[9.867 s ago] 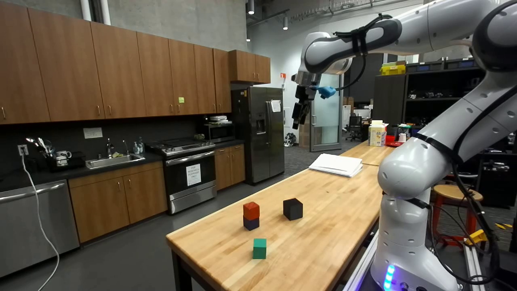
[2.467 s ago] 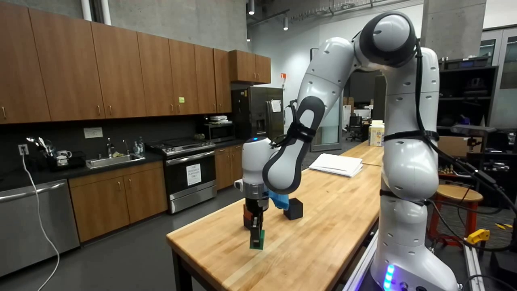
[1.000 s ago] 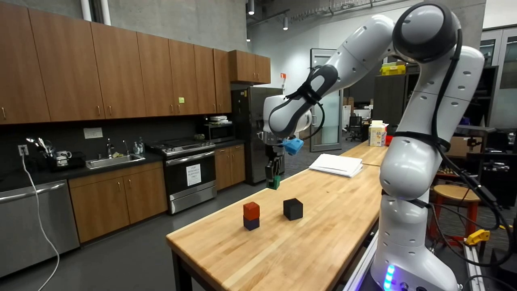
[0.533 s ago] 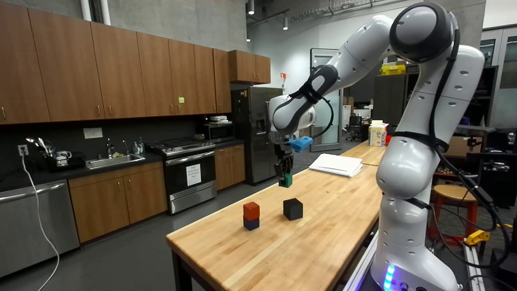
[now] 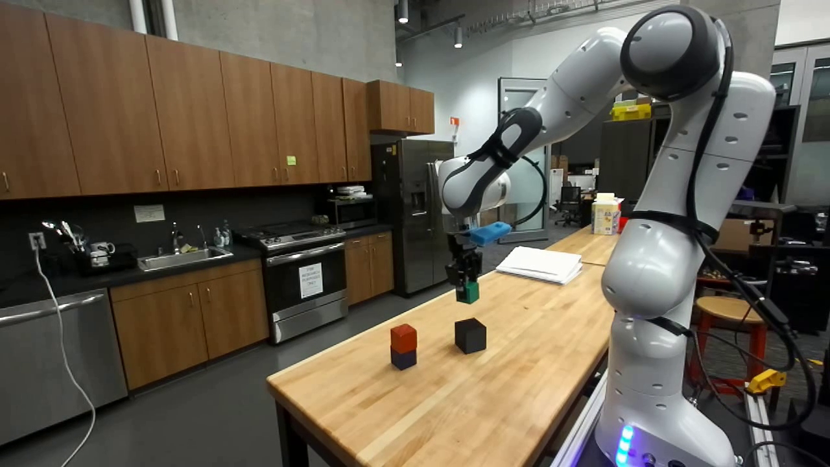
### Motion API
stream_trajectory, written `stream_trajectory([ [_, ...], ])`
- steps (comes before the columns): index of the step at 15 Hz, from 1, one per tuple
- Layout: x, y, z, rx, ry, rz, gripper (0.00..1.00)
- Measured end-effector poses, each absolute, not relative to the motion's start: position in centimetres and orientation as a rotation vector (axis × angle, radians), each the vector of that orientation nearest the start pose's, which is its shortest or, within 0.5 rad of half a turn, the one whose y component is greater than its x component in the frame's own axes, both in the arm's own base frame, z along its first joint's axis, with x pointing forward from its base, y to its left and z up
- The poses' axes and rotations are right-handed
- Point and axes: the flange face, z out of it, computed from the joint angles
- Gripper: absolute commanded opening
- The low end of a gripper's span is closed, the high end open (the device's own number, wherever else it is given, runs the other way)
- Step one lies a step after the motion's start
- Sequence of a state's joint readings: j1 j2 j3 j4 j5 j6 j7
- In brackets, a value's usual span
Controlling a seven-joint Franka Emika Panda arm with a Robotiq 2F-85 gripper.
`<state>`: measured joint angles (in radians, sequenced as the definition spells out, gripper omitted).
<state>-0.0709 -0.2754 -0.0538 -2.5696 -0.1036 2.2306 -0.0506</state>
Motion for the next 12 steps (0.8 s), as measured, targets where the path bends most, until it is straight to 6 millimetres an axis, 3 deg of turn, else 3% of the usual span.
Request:
stream_trajectory([
  [12,41.4,-7.6,32.8,-3.121,0.331,0.056,0.24],
])
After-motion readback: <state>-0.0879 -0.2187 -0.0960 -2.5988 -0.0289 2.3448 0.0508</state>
